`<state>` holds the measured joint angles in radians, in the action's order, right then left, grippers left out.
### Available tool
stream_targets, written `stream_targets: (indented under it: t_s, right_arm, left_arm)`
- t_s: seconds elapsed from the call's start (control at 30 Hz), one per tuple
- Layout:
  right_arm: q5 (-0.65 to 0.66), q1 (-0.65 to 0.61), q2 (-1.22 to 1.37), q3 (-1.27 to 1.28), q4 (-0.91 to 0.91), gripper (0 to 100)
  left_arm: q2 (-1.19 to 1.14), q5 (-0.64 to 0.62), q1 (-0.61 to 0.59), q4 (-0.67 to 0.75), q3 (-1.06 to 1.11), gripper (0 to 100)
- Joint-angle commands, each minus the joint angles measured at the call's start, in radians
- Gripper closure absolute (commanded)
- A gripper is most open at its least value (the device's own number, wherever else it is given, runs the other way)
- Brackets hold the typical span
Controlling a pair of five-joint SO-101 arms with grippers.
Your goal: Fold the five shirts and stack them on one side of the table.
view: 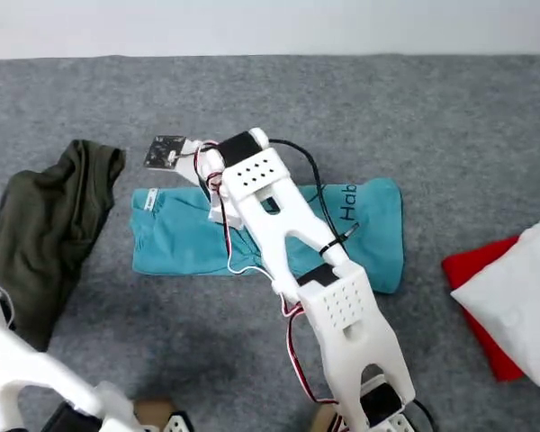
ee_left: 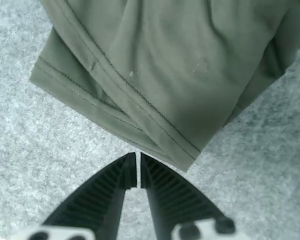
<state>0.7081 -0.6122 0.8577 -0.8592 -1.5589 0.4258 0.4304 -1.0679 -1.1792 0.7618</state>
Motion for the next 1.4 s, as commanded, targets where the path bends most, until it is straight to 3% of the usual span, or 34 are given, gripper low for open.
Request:
stream_targets:
  t_s: [0.0,0.23,0.7,1.07,1.37]
  right_arm:
    - [-0.015,0.045,0.042,-0.046,0.044,64.9]
    - [-0.014,0.139,0.053,-0.061,0.090,64.9]
    - [-0.043,-0.048,-0.038,-0.221,-0.133,64.9]
    - [-0.057,0.082,0.159,-0.186,-0.039,64.9]
    - [-0.064,0.041,0.068,-0.408,-0.166,64.9]
  left_arm:
    - [0.028,0.008,0.015,0.015,-0.015,97]
    - [0.028,0.009,0.023,0.015,-0.015,97]
    - [0.028,0.080,0.025,0.015,-0.016,97]
    - [0.028,0.080,0.021,0.015,-0.042,97]
    - [0.029,0.078,0.025,0.008,-0.065,97]
